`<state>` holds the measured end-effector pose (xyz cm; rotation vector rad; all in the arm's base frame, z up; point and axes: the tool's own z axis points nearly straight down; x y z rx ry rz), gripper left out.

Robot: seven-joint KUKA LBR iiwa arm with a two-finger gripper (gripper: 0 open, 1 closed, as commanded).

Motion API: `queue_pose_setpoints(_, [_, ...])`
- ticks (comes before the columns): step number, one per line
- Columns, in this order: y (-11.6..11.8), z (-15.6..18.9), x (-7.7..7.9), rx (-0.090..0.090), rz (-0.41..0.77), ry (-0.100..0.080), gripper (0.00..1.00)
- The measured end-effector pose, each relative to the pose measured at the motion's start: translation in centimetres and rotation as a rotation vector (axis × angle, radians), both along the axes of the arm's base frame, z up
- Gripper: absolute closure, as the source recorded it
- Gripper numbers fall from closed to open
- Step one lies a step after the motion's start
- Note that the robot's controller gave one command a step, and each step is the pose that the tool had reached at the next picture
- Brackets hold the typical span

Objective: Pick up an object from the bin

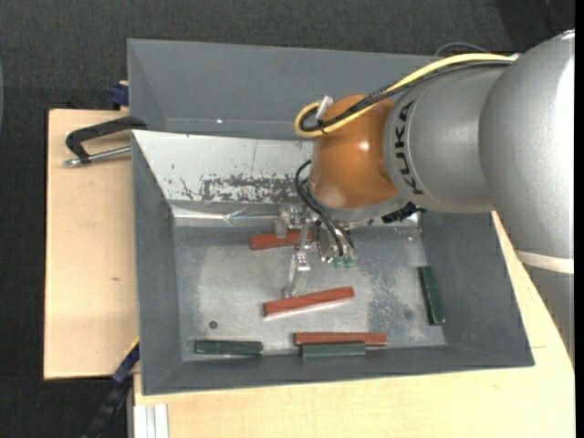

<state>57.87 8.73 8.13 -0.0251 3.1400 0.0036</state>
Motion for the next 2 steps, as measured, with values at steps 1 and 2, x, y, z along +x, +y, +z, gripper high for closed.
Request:
queue_pose_setpoints(1, [-0.59, -0.48, 1.12, 0.002, -0.080, -0.012, 1.00])
queue_pose_setpoints(2, [-0.59, -0.48, 1.12, 0.002, -0.080, -0.012, 1.00])
